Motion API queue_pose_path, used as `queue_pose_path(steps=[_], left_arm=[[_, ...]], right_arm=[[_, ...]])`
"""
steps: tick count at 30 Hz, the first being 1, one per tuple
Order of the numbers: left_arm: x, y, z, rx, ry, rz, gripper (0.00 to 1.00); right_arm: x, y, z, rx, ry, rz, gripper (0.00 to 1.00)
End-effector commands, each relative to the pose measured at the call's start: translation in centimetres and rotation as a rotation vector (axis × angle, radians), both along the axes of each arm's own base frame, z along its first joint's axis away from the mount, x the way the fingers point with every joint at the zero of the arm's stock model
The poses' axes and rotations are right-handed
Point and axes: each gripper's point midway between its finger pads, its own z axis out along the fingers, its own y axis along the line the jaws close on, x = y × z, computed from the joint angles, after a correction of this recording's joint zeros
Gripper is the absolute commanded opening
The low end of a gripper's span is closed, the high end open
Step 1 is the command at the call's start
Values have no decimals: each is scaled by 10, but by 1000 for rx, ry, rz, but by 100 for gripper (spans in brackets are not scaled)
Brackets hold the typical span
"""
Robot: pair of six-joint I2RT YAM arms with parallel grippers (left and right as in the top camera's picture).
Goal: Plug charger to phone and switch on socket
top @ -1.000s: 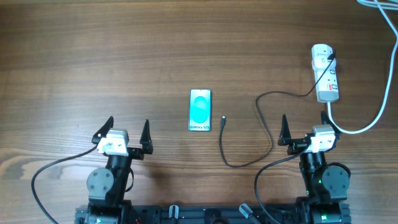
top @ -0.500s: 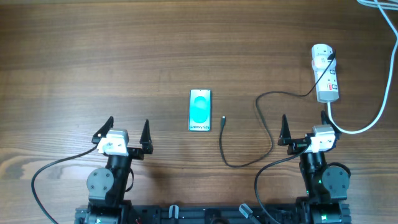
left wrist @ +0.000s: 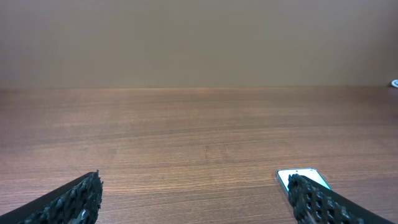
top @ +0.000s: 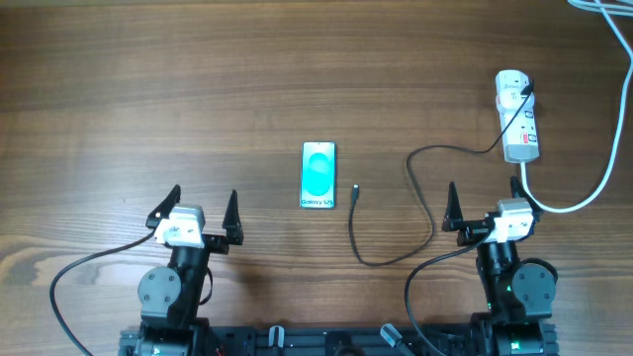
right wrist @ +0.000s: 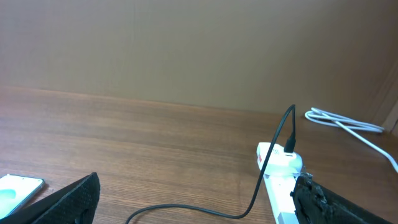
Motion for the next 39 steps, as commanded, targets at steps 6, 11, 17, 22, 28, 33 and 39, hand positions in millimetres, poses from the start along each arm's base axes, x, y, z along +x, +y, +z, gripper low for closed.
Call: queue_pose_path(steps=[6, 11, 17, 22, 28, 33, 39], left_arm=[[0, 1, -2, 19, 0, 1, 100], [1, 11, 0, 52, -9, 60, 100], [-1, -10, -1, -61, 8, -58, 100], [-9, -32, 57, -279, -181, -202, 100], [-44, -28, 153, -375, -538, -273, 100], [-32, -29, 171, -376, -374, -242, 100], [-9, -69, 181, -376, 19, -407, 100]], right_arm=[[0, 1, -1, -12, 0, 6, 100], [0, 1, -1, -12, 0, 6, 100], [0, 1, -1, -12, 0, 6, 100], [0, 1, -1, -12, 0, 6, 100], [0, 1, -1, -12, 0, 6, 100], [0, 1, -1, -12, 0, 6, 100], [0, 1, -1, -12, 0, 6, 100]])
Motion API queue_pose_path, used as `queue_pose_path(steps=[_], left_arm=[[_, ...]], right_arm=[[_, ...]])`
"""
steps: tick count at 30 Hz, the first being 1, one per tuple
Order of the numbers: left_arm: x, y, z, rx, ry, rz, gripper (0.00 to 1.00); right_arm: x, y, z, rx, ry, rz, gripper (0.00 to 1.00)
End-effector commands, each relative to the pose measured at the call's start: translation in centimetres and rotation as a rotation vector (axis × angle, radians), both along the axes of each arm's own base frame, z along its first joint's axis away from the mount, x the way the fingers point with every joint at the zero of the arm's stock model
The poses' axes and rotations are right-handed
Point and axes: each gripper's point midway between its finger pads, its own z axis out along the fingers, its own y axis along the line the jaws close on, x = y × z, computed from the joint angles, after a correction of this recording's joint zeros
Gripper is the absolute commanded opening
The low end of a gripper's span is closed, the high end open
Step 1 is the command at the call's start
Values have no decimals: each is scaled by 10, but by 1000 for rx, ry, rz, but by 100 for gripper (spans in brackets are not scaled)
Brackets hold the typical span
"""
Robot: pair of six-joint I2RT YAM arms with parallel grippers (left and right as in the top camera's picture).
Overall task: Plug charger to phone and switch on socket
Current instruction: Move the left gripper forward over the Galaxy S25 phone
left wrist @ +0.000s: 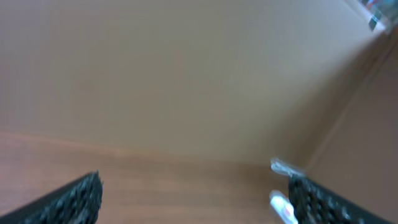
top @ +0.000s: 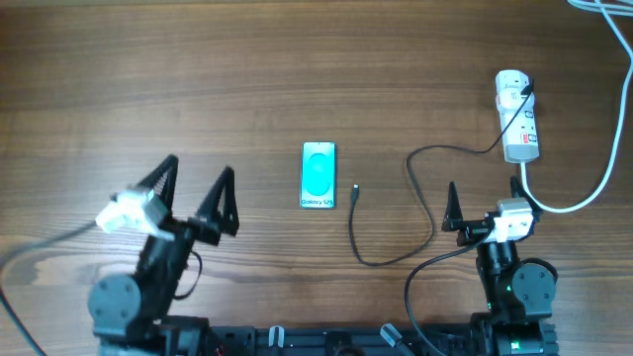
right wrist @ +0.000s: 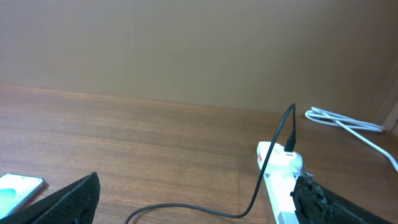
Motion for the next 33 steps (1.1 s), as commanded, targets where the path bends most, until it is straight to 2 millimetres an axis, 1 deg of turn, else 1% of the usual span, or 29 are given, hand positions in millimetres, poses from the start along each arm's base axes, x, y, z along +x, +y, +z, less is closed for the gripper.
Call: queue_pose_path(steps=[1, 6, 10, 13, 15, 18, 20, 21, 23, 25, 27, 28, 29, 31, 33], left_arm=[[1, -47, 21, 24, 118, -294, 100], [4, -73, 5, 25, 189, -473, 100], [10, -75, -10, 15, 259, -487, 100], [16, -74, -16, 8, 288, -473, 100], [24, -72, -18, -2, 337, -456, 100], [37, -70, -23, -4, 457, -426, 100], [49, -71, -26, 34, 546, -429, 100], [57, -71, -30, 53, 608, -417, 99], [70, -71, -43, 80, 737, -364, 100], [77, -73, -60, 131, 876, -316, 100], [76, -79, -84, 230, 1043, -295, 100], [75, -83, -93, 258, 1094, -295, 100], [74, -89, -99, 273, 1127, -310, 100], [69, -112, -115, 273, 1186, -391, 100], [64, -123, -123, 287, 1217, -427, 100]], right_arm=[[0, 1, 0, -12, -2, 6, 100], [0, 1, 0, -12, -2, 6, 100], [0, 1, 0, -12, -2, 6, 100], [0, 1, 0, -11, -2, 6, 100], [0, 1, 0, -12, -2, 6, 100], [0, 1, 0, -11, -2, 6, 100], [0, 1, 0, -12, -2, 6, 100], [0, 1, 0, -12, -2, 6, 100], [0, 1, 0, -12, -2, 6, 100], [0, 1, 0, -12, -2, 6, 100], [0, 1, 0, -11, -2, 6, 100], [0, 1, 0, -12, -2, 6, 100], [0, 1, 0, -12, -2, 6, 100], [0, 1, 0, -12, -2, 6, 100], [0, 1, 0, -12, -2, 6, 100]])
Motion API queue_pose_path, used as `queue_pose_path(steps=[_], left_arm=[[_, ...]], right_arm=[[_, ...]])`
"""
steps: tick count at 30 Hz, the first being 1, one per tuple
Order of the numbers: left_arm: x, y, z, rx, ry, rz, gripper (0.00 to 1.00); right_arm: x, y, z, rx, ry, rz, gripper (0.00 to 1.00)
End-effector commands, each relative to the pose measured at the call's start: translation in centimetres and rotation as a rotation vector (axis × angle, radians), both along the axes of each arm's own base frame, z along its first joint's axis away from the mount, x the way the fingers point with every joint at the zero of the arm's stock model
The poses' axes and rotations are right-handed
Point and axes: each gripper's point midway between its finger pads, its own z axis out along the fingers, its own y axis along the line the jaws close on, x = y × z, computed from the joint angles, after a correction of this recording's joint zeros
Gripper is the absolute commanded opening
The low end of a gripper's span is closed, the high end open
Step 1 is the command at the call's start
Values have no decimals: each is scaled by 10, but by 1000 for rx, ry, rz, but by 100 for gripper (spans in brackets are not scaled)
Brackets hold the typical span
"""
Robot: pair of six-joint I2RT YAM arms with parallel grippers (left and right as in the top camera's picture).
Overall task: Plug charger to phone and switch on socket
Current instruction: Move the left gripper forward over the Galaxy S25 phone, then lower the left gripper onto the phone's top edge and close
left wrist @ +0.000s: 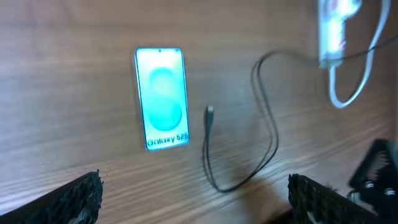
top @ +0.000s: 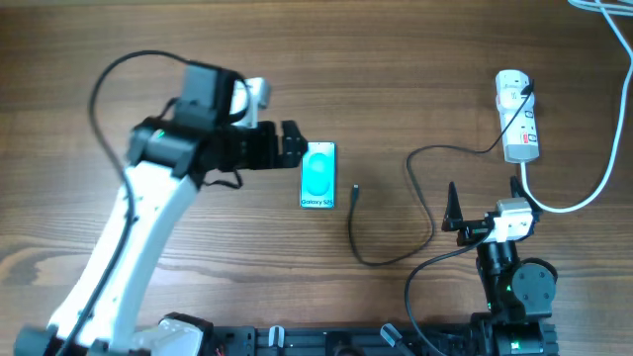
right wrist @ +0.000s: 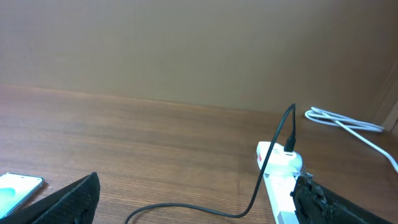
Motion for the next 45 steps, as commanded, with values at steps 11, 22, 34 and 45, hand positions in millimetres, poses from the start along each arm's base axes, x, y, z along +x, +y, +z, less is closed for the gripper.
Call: queue_pose_path(steps=[11, 22, 34, 45], left_arm=[[-12, -36, -11, -14, 106, 3, 99], [23, -26, -3, 151, 140, 65, 100], [8, -18, -119, 473, 423, -39, 100], [31, -33, -119, 417, 324, -29, 100]], right_arm=[[0, 1, 0, -9, -3, 6, 100], [0, 1, 0, -9, -3, 6, 100], [0, 1, 0, -9, -2, 6, 100], [0, 1, 0, -8, -2, 6, 100]])
